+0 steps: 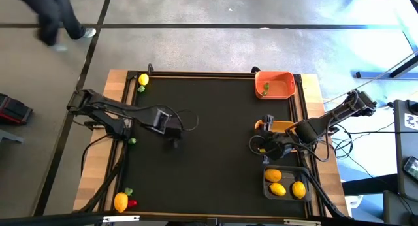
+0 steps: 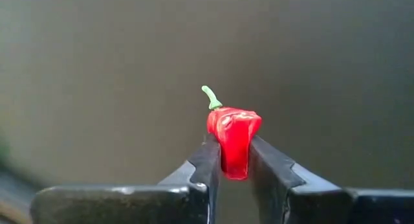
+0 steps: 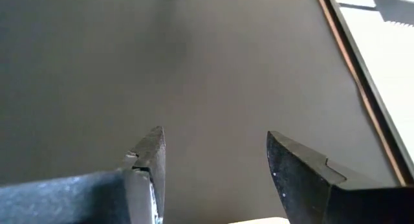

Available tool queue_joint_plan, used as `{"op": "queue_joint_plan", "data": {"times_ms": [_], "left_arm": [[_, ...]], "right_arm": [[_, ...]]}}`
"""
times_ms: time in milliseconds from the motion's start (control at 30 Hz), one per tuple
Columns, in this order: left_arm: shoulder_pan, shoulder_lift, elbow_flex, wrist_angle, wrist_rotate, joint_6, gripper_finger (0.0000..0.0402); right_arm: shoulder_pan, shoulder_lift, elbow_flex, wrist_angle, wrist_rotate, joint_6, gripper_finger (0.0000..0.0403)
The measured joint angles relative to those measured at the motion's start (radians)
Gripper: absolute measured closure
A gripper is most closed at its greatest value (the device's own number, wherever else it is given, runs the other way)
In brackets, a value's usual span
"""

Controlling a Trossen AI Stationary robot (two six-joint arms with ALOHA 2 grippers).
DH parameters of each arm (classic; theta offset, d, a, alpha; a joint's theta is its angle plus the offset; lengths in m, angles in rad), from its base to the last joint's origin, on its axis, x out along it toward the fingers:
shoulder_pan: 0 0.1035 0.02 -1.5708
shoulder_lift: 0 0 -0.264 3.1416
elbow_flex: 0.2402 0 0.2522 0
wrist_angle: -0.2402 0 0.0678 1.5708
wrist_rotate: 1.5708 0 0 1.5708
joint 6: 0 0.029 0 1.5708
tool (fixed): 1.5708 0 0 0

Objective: Sort produce into baskets
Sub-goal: Put the top red chili pepper into the yellow bin

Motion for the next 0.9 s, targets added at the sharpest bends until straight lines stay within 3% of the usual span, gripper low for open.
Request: {"op": "queue_joint_plan", "data": {"times_ms": [200, 500, 900], "left_arm": [[-0.025, 0.000, 0.104, 0.234, -0.068, 0.165, 0.0340], [-0.028, 0.000, 0.113, 0.681, -0.069, 0.364, 0.0335], [-0.031, 0.000, 0.113, 0.863, -0.041, 0.474, 0.0332]], "right_arm": [[0.000, 0.000, 0.000, 0.064, 0.049, -0.034, 0.0205], [-0.028, 0.025, 0.000, 0.253, 0.064, -0.099, 0.0205], [-0.155, 0.151, 0.000, 0.577, -0.002, -0.302, 0.0205]]}}
